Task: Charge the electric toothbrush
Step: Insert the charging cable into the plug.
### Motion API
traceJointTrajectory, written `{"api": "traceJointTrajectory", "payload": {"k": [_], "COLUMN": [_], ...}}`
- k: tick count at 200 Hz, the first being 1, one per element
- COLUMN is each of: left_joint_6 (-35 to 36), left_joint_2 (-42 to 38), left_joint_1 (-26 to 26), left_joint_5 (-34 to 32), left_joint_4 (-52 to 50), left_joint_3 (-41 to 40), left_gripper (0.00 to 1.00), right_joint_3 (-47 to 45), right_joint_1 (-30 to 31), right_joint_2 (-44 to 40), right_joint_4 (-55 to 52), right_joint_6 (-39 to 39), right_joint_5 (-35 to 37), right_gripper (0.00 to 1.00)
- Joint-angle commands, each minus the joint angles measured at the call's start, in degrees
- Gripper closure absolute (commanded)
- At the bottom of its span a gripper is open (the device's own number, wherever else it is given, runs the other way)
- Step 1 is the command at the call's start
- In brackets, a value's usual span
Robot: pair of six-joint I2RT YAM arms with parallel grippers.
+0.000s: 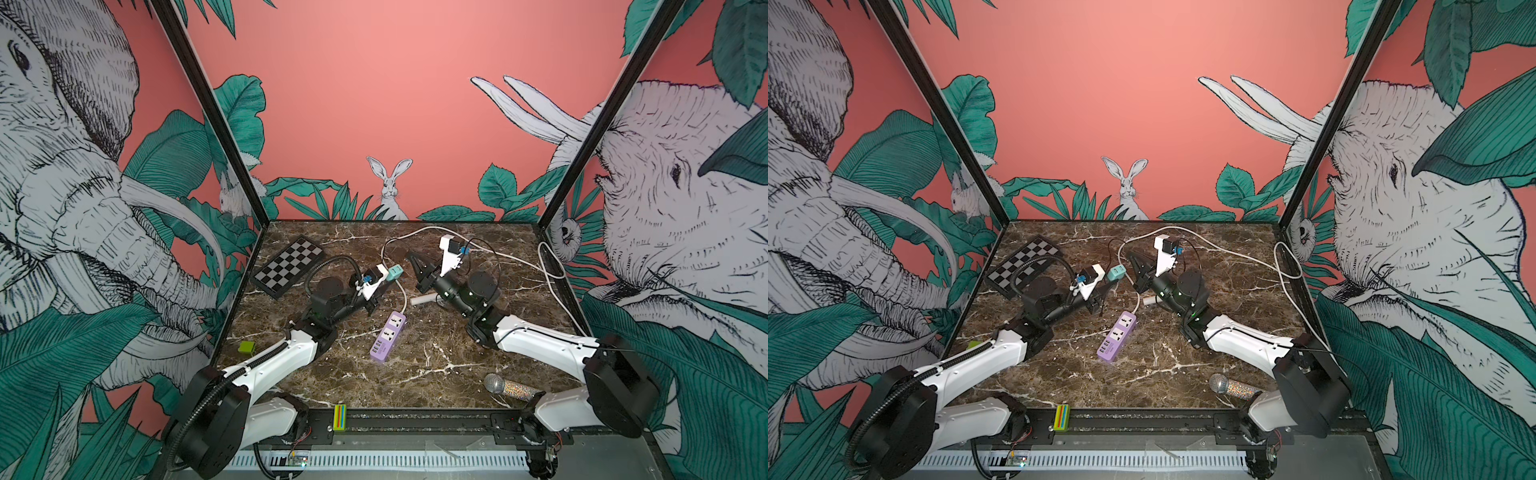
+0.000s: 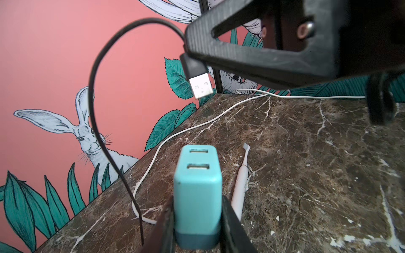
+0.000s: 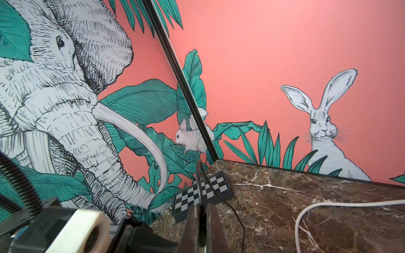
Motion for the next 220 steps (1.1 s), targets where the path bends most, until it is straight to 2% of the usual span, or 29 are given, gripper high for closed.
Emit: {"api": "traceJointTrajectory", "payload": {"k": [1, 89, 184, 220], "left_joint_6": [-2.52, -3.05, -2.82, -3.55], "left_joint_2": [-1.37, -1.83, -2.26, -2.50], "left_joint_1": [-0.41, -0.46, -0.40, -0.36], "left_joint_5": [-0.70, -1.83, -1.44, -1.09], "left_joint_4": [2.08, 1.09, 0.49, 0.36], "left_joint_3": [2.21, 2.74, 3.04, 3.28], "left_gripper": [1.00, 1.00, 1.00, 1.00], "right_joint_3": [-0.15, 0.69, 1.74, 2.16], "right_joint_1": [1.24, 4.97, 6.77, 8.45], "right_joint_2": [0.61, 5.77, 8.61, 9.75], "right_joint_4": [5.89, 10.77, 10.89, 10.94], "right_joint_6": [-3.74, -5.34, -7.38, -10.58], "right_joint_5": [3.58, 5.96, 9.37, 11.96], "right_gripper": [1.00, 1.00, 1.00, 1.00]}}
